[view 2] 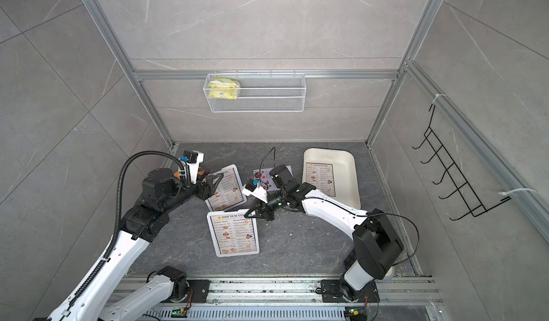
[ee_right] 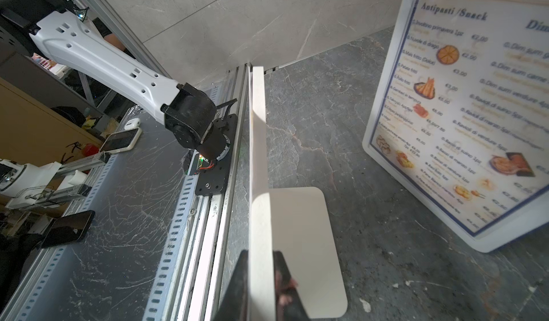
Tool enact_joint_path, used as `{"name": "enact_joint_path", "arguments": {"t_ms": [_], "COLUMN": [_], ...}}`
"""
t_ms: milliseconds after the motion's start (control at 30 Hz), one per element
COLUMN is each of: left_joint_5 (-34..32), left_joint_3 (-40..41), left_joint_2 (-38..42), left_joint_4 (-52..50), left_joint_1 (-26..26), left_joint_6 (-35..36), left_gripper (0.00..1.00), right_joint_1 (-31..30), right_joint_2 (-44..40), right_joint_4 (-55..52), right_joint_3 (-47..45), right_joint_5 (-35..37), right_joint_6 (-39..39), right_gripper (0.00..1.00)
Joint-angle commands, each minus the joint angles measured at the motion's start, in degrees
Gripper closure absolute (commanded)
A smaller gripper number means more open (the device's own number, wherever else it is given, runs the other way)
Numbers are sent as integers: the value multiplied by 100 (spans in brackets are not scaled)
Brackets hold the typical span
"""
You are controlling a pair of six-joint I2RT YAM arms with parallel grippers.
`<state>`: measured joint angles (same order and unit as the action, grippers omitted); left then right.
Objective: Replace the menus in the menu holders
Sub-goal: Move the menu holder to the center of the board.
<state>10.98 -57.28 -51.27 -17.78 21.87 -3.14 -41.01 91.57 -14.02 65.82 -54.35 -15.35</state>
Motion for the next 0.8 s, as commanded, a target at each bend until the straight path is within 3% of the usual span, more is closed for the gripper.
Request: {"name": "enact_joint_path", "arguments": {"t_ms": [0,300,400,533,767], "left_joint_5": [-69,-140,-105,-124,-198], "left_joint_3": [-135,-199,-321,-422,-780], "left_joint_2": [24,-9,-73,-109,-341], "left_joint_4": [203,60,-99,-223,-614], "left_joint_1": [-16,-19,-17,-24,-20], "left_joint_6": [154,221,268,330,557], "left_gripper": [39,39,39,39,39], "right_joint_1": [-116,-161,-170,-179,-196], "right_joint_2": [20,-142,-174,-258,-289], "right_joint_4": [270,473,345,307,192], "right_joint_3": [-163,-403,-355,-375,-324], "right_joint_5": [35,285,317,360,317], "right_joint_6": [183,326,312,264,362], "right_gripper": [97,89,78,70,67]}}
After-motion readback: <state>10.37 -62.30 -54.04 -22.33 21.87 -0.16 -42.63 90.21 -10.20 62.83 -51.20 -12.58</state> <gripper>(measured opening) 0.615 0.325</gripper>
